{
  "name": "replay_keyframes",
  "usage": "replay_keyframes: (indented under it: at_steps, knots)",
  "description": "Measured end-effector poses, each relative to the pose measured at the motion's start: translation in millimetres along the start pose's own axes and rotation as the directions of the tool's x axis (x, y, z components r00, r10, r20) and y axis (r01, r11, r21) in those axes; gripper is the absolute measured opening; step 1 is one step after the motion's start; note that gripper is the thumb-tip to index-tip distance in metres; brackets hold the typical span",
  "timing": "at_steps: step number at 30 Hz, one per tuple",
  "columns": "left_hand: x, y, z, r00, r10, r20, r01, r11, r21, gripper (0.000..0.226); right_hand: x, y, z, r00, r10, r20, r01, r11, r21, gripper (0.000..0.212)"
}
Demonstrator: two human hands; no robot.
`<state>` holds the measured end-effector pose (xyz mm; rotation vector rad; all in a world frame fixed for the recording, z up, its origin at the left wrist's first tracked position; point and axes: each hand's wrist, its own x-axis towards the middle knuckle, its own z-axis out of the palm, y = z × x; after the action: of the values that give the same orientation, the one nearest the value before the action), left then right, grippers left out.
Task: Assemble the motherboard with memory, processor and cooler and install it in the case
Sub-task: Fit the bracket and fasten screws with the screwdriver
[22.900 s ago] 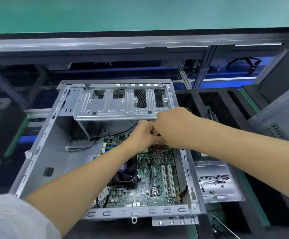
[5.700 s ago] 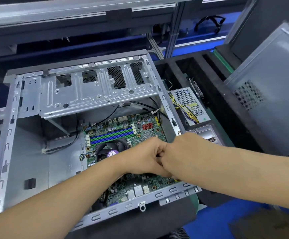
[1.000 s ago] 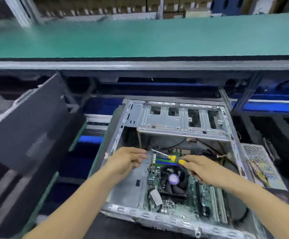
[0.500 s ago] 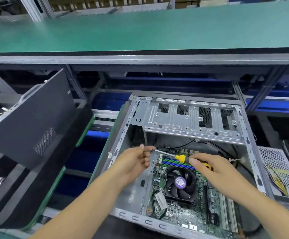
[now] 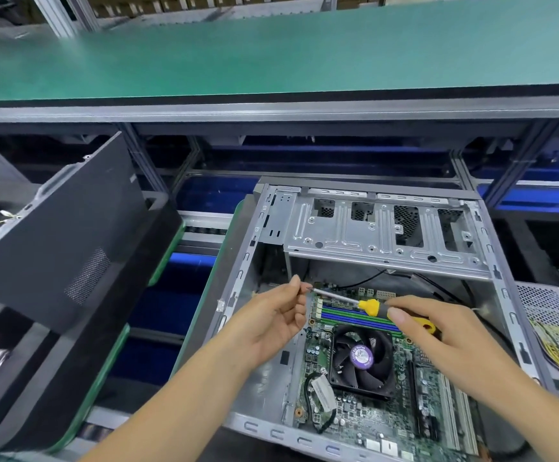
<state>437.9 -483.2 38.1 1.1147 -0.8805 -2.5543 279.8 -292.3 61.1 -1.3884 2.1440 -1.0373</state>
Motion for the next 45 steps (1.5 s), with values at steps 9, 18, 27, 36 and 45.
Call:
replay_keyframes:
  at_steps: [9, 18, 27, 36, 45]
  knots:
    - [-2.7, 0.9, 3.4, 0.997, -0.069, 0.038, 0.075, 0.983, -0.166, 0.009, -1.2, -1.1, 1.1, 0.999, -0.027, -0.024, 0.025, 0.998, -0.056, 0.017]
    - [-2.2, -0.6, 7.4, 0.995, -0.102, -0.021, 0.097, 0.98, -0.171, 0.012, -2.5, -0.7, 1.4, 0.999, -0.014, -0.039, 0.01, 0.996, -0.093, 0.029]
    - [-2.5, 0.8, 9.3, 0.993, -0.116, -0.029, 0.109, 0.975, -0.194, 0.018, -4.3, -0.9, 5.4, 0.999, -0.022, -0.048, 0.017, 0.994, -0.107, 0.035]
    - [-0.6, -3.0, 9.2, 0.993, -0.114, 0.012, 0.113, 0.954, -0.278, 0.018, -5.8, -3.1, 6.3, 0.997, -0.038, -0.074, 0.031, 0.995, -0.095, 0.033]
    - [-3.3, -3.6, 11.9, 0.994, -0.093, 0.059, 0.106, 0.947, -0.302, 0.02, -4.5, -1.8, 6.7, 0.997, -0.022, -0.074, 0.014, 0.994, -0.112, 0.036]
